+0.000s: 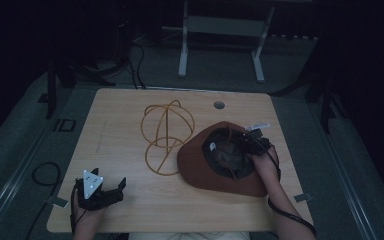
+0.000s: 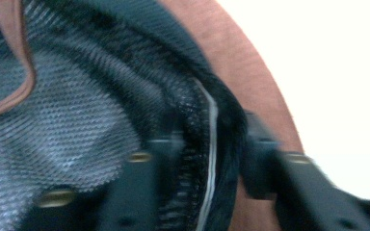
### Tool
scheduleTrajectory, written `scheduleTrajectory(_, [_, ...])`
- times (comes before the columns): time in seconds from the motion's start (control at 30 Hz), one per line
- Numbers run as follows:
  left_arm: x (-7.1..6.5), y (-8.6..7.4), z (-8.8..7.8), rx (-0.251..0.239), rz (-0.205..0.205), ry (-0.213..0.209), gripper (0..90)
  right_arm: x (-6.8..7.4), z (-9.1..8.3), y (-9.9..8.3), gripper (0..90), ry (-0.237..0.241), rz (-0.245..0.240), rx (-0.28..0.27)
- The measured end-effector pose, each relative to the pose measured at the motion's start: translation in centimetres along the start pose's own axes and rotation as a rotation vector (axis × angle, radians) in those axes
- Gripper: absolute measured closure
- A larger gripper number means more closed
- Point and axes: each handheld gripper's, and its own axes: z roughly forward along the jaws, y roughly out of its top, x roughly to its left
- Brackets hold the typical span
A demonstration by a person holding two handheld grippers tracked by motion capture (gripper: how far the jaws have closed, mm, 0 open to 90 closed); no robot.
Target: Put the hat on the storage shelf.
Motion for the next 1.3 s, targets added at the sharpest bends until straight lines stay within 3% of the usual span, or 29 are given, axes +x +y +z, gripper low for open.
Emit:
scheduleTrajectory(0.03, [0.0, 0.0, 0.0, -0.002, -0.004, 0.002, 3.0, 0.0, -0.2, 0.0, 76.8, -0.013, 0.007, -0.012])
scheduleTrajectory(0.13, [0.2, 0.0, -0.1, -0.007, -0.016, 0.004, 3.0, -0.3, -1.0, 0.2, 82.4, -0.028, 0.036, -0.06])
scheduleTrajectory(0.2, [0.3, 0.0, -0.1, -0.006, -0.02, 0.0, 3.0, -0.4, -1.5, 0.3, 83.0, -0.036, 0.04, -0.083])
scheduleTrajectory(0.33, [0.2, 0.0, -0.1, -0.004, -0.015, 0.004, 3.0, -1.0, -2.8, 0.6, 83.6, -0.005, 0.091, -0.142])
scheduleTrajectory(0.47, [0.1, 0.1, -0.1, -0.004, -0.017, 0.007, 3.0, -1.3, -4.0, 0.9, 83.7, 0.003, 0.106, -0.181])
scheduleTrajectory(0.53, [-0.1, 0.2, -0.4, -0.009, -0.016, 0.007, 3.0, -1.5, -5.4, 1.4, 84.0, 0.008, 0.114, -0.218])
scheduleTrajectory(0.8, [-1.2, 1.5, -1.1, -0.01, -0.049, -0.06, 3.0, -2.9, -8.7, 2.2, 84.2, 0.021, 0.166, -0.311])
scheduleTrajectory(0.93, [-2.1, 3.2, -1.9, -0.021, -0.038, -0.088, 3.0, -3.7, -10.1, 2.4, 84.2, 0.009, 0.182, -0.334])
scheduleTrajectory(1.1, [-3.2, 5.9, -2.7, -0.023, -0.022, -0.086, 3.6, -4.4, -11.3, 2.5, 84.1, -0.002, 0.18, -0.349])
scheduleTrajectory(1.3, [-4.7, 9.9, -3.7, -0.086, 0.007, -0.156, 3.7, -5.0, -12.4, 2.2, 84.1, 0.006, 0.198, -0.372])
